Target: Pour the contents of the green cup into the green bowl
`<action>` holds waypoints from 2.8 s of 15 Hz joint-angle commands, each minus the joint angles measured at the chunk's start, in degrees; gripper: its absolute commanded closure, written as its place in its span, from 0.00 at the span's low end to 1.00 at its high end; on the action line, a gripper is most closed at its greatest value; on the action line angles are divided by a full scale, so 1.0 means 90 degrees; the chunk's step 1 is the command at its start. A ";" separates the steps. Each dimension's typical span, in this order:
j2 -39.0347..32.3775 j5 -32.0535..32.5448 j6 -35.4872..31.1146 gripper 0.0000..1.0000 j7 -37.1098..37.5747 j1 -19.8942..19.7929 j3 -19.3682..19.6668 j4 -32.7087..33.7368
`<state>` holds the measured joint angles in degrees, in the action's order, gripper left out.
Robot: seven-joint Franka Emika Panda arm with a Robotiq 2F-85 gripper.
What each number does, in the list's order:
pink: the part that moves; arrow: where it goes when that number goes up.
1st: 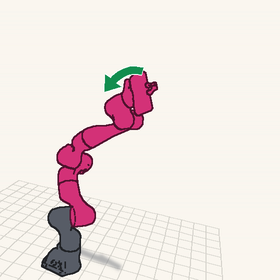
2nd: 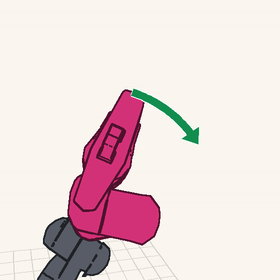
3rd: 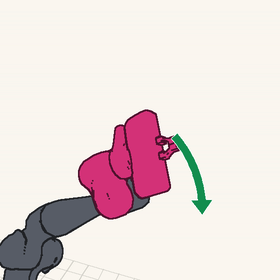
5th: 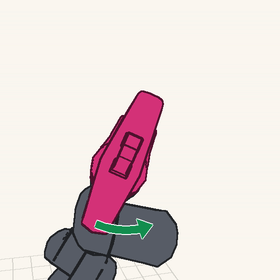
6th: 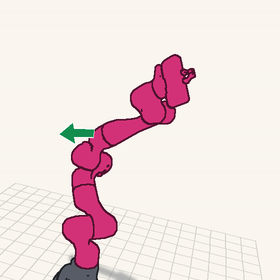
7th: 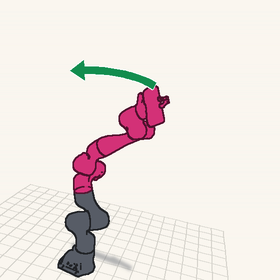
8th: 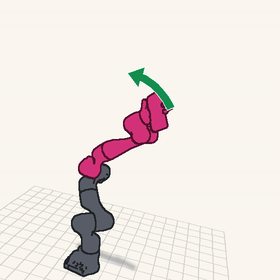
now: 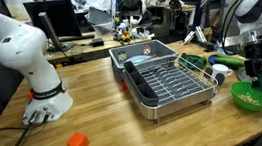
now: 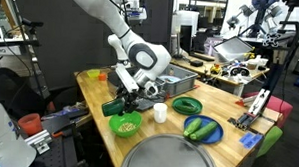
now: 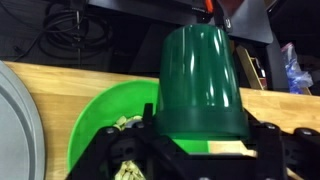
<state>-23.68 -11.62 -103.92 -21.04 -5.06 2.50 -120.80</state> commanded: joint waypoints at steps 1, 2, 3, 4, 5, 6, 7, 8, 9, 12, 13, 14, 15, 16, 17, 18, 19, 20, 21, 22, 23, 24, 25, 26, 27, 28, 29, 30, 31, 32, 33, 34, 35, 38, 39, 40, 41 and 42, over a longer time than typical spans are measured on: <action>-0.0339 -0.0110 0.0624 0.48 -0.0020 -0.0197 -0.0148 0.0465; -0.0409 -0.0157 0.0717 0.48 -0.0020 -0.0215 -0.0157 0.0543; -0.0469 -0.0181 0.0803 0.48 -0.0004 -0.0222 -0.0155 0.0624; -0.0536 -0.0213 0.0885 0.48 0.0000 -0.0233 -0.0155 0.0701; -0.0597 -0.0239 0.0991 0.48 0.0002 -0.0244 -0.0156 0.0777; -0.0664 -0.0253 0.1105 0.48 0.0023 -0.0253 -0.0152 0.0860; -0.0720 -0.0250 0.1210 0.48 0.0034 -0.0260 -0.0150 0.0920; -0.0785 -0.0240 0.1365 0.48 0.0053 -0.0269 -0.0146 0.1000; -0.0834 -0.0219 0.1466 0.48 0.0097 -0.0267 -0.0135 0.1054; -0.0993 -0.0178 0.1830 0.48 0.0143 -0.0284 -0.0126 0.1239; -0.1029 -0.0178 0.1895 0.48 0.0148 -0.0289 -0.0125 0.1275; -0.1064 -0.0179 0.1973 0.48 0.0159 -0.0294 -0.0122 0.1321; -0.1101 -0.0182 0.2020 0.48 0.0163 -0.0298 -0.0122 0.1363; -0.1133 -0.0196 0.2049 0.48 0.0158 -0.0305 -0.0125 0.1397; -0.1156 -0.0192 0.2102 0.48 0.0162 -0.0306 -0.0125 0.1433; -0.1177 -0.0192 0.2142 0.48 0.0164 -0.0306 -0.0126 0.1467; -0.1204 -0.0190 0.2180 0.48 0.0165 -0.0306 -0.0128 0.1506; -0.1230 -0.0186 0.2218 0.48 0.0169 -0.0306 -0.0128 0.1540; -0.1251 -0.0179 0.2251 0.48 0.0174 -0.0305 -0.0125 0.1568; -0.1261 -0.0178 0.2306 0.48 0.0177 -0.0306 -0.0125 0.1588; -0.1266 -0.0168 0.2361 0.48 0.0190 -0.0303 -0.0120 0.1605; -0.1273 -0.0167 0.2418 0.48 0.0197 -0.0304 -0.0118 0.1620; -0.1275 -0.0166 0.2471 0.48 0.0212 -0.0305 -0.0115 0.1630; -0.1280 -0.0164 0.2531 0.48 0.0235 -0.0306 -0.0108 0.1642; -0.1286 -0.0164 0.2599 0.48 0.0256 -0.0309 -0.0102 0.1652; -0.1290 -0.0156 0.2666 0.48 0.0283 -0.0312 -0.0094 0.1662; -0.1302 -0.0135 0.2743 0.48 0.0303 -0.0313 -0.0087 0.1676; -0.1311 -0.0100 0.2815 0.48 0.0311 -0.0311 -0.0082 0.1689; -0.1322 -0.0090 0.2887 0.48 0.0325 -0.0314 -0.0079 0.1703; -0.1334 -0.0087 0.2943 0.48 0.0330 -0.0320 -0.0078 0.1718; -0.1352 -0.0080 0.3008 0.48 0.0347 -0.0323 -0.0075 0.1737; -0.1376 -0.0083 0.3074 0.48 0.0367 -0.0328 -0.0070 0.1761; -0.1408 -0.0088 0.3140 0.48 0.0393 -0.0332 -0.0063 0.1793; -0.1468 -0.0115 0.3240 0.48 0.0485 -0.0340 -0.0045 0.1851; -0.1484 -0.0116 0.3293 0.48 0.0530 -0.0338 -0.0038 0.1876; -0.1497 -0.0114 0.3327 0.48 0.0596 -0.0333 -0.0024 0.1900; -0.1517 -0.0124 0.3363 0.48 0.0639 -0.0335 -0.0022 0.1930; -0.1545 -0.0131 0.3397 0.48 0.0670 -0.0337 -0.0026 0.1967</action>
<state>-36.32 -12.86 -75.83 -16.70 -7.22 2.69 -105.13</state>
